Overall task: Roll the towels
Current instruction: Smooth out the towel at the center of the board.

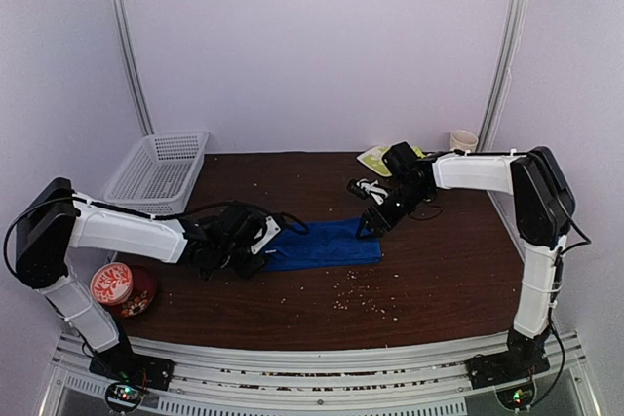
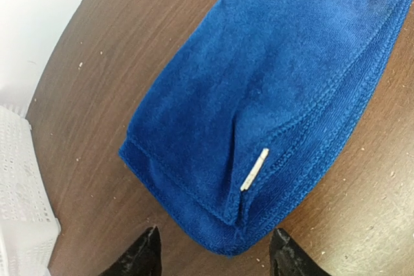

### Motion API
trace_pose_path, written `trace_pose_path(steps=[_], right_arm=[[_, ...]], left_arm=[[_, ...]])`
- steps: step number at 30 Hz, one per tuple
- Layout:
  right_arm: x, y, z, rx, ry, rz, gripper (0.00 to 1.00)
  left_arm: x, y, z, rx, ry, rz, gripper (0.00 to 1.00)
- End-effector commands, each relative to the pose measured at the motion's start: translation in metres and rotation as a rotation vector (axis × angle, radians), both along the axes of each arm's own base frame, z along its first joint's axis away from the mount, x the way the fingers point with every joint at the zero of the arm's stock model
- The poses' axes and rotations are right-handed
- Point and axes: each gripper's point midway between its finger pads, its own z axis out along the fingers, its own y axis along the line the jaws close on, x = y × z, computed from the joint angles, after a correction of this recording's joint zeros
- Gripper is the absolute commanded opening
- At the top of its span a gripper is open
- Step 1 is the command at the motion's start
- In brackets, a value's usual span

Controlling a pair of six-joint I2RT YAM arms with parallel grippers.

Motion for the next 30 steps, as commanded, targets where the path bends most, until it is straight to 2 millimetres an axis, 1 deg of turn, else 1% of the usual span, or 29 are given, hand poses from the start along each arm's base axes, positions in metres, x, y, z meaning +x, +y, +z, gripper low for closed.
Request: trace_pose_path(steps=[1, 5, 11, 13, 19, 25, 30], right_arm=[[0.002, -0.001, -0.011, -0.005, 0.027, -0.021, 0.58], [0.0, -0.001, -0.017, -0.007, 0.047, -0.014, 0.58], [-0.001, -0.001, -0.026, -0.013, 0.064, -0.012, 0.58], [-0.001, -0.001, -0.029, -0.017, 0.071, -0.015, 0.58], [0.0, -0.004, -0.031, -0.022, 0.08, -0.017, 0.57], [-0.006, -0.007, -0.034, -0.037, 0.107, 0.014, 0.56], [-0.007, -0.009, -0.04, -0.05, 0.123, 0.015, 0.55]], left_arm=[[0.009, -0.01, 0.015, 0.025, -0.063, -0.063, 0.57], [0.008, -0.015, 0.013, 0.056, -0.051, -0.109, 0.57], [0.009, -0.017, 0.001, 0.125, -0.029, -0.156, 0.57], [0.011, -0.018, -0.003, 0.143, -0.026, -0.16, 0.55], [0.012, -0.02, -0.017, 0.189, 0.001, -0.175, 0.54], [0.015, -0.015, -0.021, 0.228, -0.001, -0.165, 0.47], [0.018, -0.011, -0.025, 0.252, -0.002, -0.15, 0.38]])
